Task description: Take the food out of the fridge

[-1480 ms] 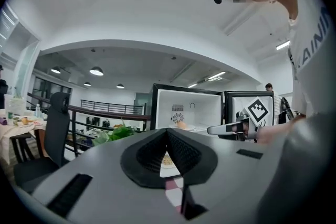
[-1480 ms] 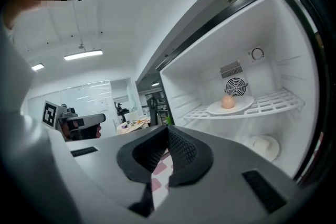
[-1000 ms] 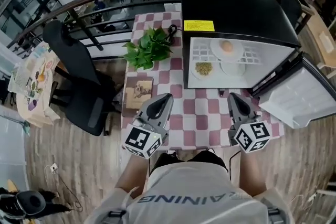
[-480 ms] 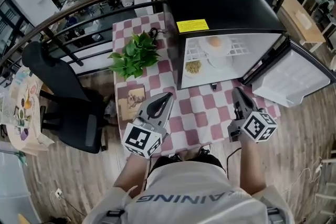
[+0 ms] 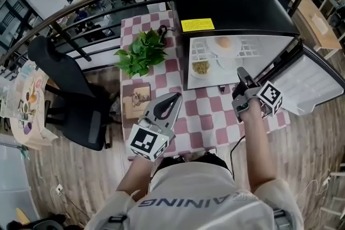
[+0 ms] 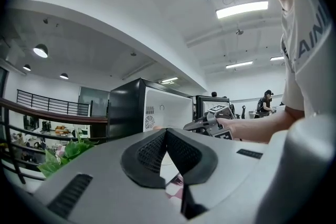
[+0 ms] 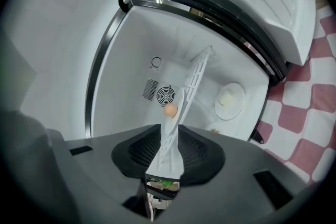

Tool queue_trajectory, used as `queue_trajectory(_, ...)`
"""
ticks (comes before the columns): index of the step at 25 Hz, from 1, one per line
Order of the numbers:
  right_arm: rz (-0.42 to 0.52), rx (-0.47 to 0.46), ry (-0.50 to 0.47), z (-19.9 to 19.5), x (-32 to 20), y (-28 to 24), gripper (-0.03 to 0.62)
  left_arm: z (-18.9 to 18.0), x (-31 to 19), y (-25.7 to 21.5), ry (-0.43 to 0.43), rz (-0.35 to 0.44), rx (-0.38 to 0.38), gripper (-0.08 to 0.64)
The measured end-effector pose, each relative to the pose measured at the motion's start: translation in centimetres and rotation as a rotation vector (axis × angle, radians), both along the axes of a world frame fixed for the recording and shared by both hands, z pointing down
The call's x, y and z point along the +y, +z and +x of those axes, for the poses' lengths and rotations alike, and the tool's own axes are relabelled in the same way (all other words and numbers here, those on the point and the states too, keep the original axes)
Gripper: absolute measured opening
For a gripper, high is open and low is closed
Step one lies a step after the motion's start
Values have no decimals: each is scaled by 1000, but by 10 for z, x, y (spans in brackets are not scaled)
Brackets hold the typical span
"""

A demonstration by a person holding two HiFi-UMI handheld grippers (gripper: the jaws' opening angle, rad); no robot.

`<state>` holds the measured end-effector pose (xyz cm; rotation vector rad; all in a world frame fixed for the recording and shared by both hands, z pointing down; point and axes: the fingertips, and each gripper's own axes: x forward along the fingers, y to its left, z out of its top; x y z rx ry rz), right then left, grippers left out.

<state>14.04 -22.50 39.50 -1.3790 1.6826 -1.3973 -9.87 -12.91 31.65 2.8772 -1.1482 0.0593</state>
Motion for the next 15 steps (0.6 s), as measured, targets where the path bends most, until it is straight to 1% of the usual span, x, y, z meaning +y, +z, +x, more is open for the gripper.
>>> queue_trajectory(4, -27, -81, 17, 0, -23, 8, 95, 5, -3, 3, -24, -11, -8, 8)
queue_trajectory(9, -48, -158, 31, -2, -48, 14, 95, 7, -9, 6, -49, -22, -2, 8)
queue_trajectory(13, -81, -183, 35, -6, -61, 18, 94, 7, -10, 7, -53, -27, 24, 8)
queue_trajectory(15, -95, -192, 33, -8, -63, 21, 94, 5, -11, 7, -60, -29, 25, 8)
